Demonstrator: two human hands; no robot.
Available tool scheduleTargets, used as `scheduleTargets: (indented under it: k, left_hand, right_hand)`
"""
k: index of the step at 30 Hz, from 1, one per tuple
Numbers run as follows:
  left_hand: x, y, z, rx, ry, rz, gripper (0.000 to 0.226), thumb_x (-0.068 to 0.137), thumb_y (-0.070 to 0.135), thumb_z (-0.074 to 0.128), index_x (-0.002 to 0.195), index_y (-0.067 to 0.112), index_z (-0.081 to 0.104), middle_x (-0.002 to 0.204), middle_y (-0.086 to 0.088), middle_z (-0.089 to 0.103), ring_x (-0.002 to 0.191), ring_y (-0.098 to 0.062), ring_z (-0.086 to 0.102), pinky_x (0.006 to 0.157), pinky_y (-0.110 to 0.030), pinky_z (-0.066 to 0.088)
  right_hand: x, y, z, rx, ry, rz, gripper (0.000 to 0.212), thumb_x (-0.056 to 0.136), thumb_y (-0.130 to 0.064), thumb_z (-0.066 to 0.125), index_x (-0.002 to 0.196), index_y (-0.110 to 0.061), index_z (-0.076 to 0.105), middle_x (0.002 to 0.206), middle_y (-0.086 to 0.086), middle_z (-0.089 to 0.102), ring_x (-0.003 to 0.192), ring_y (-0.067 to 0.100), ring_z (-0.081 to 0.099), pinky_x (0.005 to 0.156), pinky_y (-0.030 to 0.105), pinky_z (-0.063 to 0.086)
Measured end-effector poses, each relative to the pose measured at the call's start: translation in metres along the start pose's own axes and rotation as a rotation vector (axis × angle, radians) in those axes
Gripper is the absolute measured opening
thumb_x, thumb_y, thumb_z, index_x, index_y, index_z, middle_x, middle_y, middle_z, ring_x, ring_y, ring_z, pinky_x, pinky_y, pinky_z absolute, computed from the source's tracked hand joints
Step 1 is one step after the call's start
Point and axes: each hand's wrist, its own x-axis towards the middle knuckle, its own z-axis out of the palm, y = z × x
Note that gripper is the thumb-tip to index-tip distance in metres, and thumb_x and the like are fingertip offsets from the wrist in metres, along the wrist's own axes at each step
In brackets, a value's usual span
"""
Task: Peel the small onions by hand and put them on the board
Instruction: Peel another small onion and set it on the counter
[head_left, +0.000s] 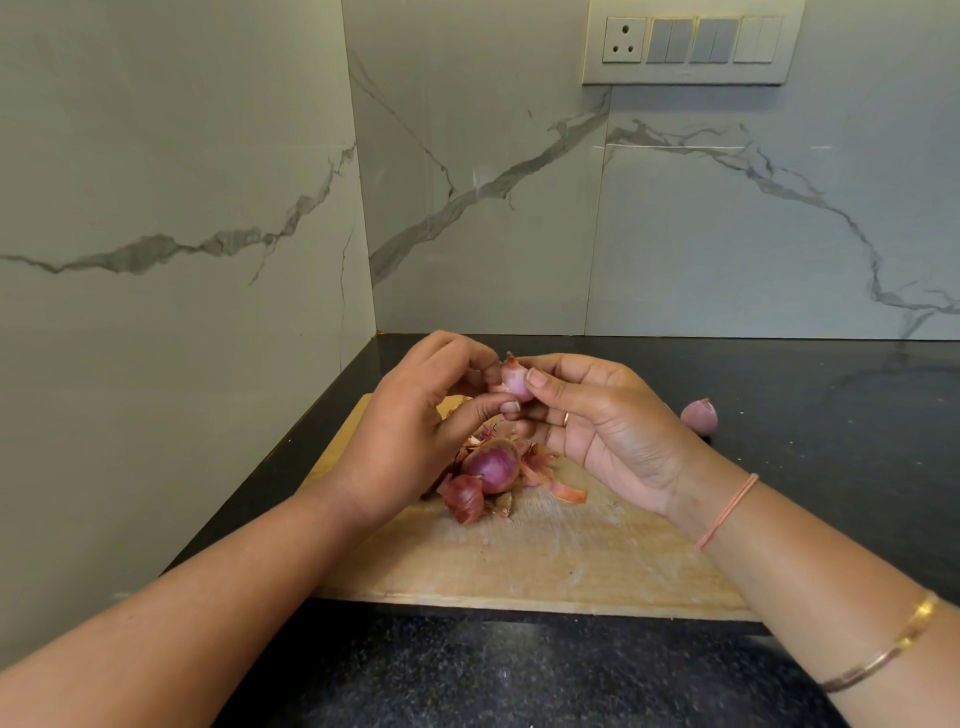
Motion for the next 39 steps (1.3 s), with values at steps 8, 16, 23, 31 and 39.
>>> scheduleTargets:
  k: [8, 16, 23, 31, 39]
  left_hand:
    - [0.001, -0.001, 0.001, 0.014, -0.012, -0.019, 0.012, 0.086, 0.032, 0.056, 0.087, 0.021, 0.057, 0.099, 0.008, 0.055, 0.092, -0.010, 0.056, 0.078, -0.025, 0.052]
    - [0.000, -0.003, 0.001, 0.085, -0.017, -0.044, 0.010, 0.088, 0.022, 0.061, 0.084, 0.022, 0.053, 0.095, 0.012, 0.054, 0.088, -0.008, 0.055, 0.075, -0.024, 0.051]
    - [-0.002, 0.001, -0.001, 0.096, -0.026, -0.098, 0.010, 0.086, 0.023, 0.061, 0.082, 0.016, 0.055, 0.080, 0.009, 0.056, 0.075, -0.014, 0.055, 0.064, -0.031, 0.049]
    - [-0.001, 0.002, -0.002, 0.111, -0.015, -0.219, 0.010, 0.086, 0.017, 0.065, 0.083, 0.014, 0.056, 0.079, 0.009, 0.058, 0.077, -0.011, 0.057, 0.066, -0.027, 0.050]
    - [-0.001, 0.003, -0.002, 0.125, -0.079, -0.228, 0.022, 0.089, 0.005, 0.058, 0.097, 0.021, 0.070, 0.094, 0.016, 0.059, 0.093, 0.000, 0.056, 0.078, -0.016, 0.050]
  right_hand:
    - [0.001, 0.000, 0.001, 0.002, 0.026, -0.030, 0.031, 0.074, -0.011, 0.062, 0.104, -0.004, 0.062, 0.095, 0.011, 0.070, 0.081, 0.018, 0.067, 0.072, 0.027, 0.056]
    - [0.002, -0.001, -0.001, 0.024, 0.072, -0.071, 0.022, 0.090, 0.002, 0.054, 0.110, -0.005, 0.059, 0.091, 0.009, 0.070, 0.078, 0.019, 0.068, 0.070, 0.029, 0.057]
    - [0.001, -0.001, 0.002, 0.048, 0.051, -0.042, 0.022, 0.080, -0.009, 0.063, 0.102, -0.007, 0.060, 0.084, 0.008, 0.069, 0.074, 0.018, 0.064, 0.068, 0.027, 0.055]
    - [0.002, -0.003, -0.005, 0.037, 0.113, -0.040, 0.022, 0.085, -0.001, 0.061, 0.106, -0.006, 0.058, 0.091, 0.011, 0.067, 0.068, 0.016, 0.066, 0.061, 0.024, 0.055]
    - [0.003, -0.002, -0.007, 0.001, 0.047, -0.012, 0.026, 0.087, 0.007, 0.055, 0.107, -0.008, 0.063, 0.094, 0.012, 0.066, 0.077, 0.017, 0.063, 0.071, 0.026, 0.056]
